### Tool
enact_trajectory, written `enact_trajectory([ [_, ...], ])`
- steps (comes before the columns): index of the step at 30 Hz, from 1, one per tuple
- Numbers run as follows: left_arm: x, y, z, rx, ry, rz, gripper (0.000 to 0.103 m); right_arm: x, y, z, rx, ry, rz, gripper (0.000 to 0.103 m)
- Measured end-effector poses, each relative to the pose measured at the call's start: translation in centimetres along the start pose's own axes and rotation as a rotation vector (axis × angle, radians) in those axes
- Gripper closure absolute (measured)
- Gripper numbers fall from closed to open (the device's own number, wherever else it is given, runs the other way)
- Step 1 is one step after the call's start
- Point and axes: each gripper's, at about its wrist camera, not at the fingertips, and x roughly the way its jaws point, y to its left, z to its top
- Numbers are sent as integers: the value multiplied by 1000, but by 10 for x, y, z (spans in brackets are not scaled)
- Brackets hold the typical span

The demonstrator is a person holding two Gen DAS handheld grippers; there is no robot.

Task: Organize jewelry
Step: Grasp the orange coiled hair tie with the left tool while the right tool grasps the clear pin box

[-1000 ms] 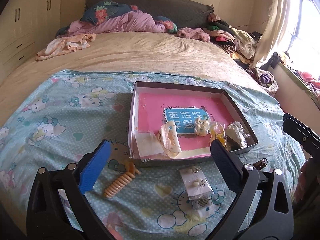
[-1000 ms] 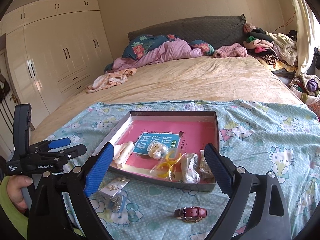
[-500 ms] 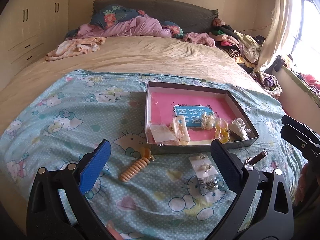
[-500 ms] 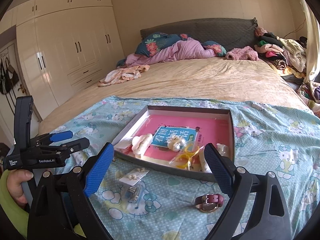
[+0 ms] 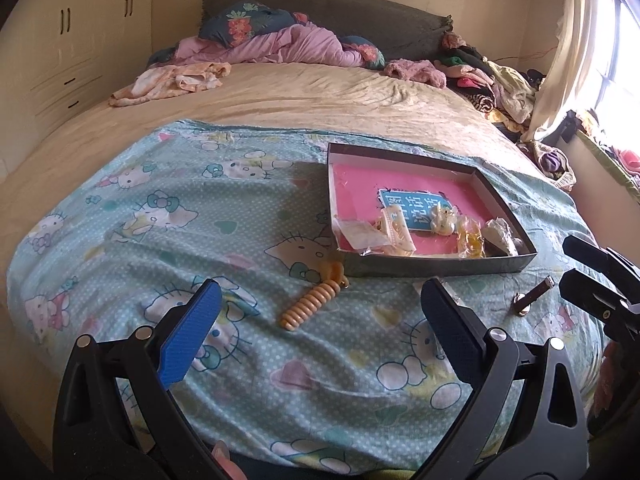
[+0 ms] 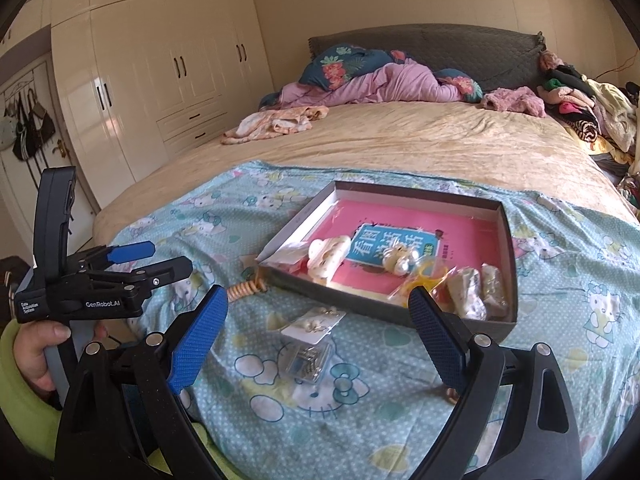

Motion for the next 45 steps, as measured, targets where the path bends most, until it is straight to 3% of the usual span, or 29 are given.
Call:
enact_trajectory([
  [17,23,20,-24,-16,78,26,10,40,21,-30,-11,133,44,12],
  [30,60,13,-32,56,137,21,10,85,9,-53,50,244,26,13],
  [35,67,16,-31,52,152,6,11,100,7,-57,56,266,19,21],
  [41,77,15,-24,61,169,-3,22,114,6,-62,50,284,10,30],
  [43,82,13,-22,68,177,-8,33,116,6,-63,36,275,4,37],
  [45,88,10,-19,77,186,-14,43,118,6,-64,23,273,-2,52],
])
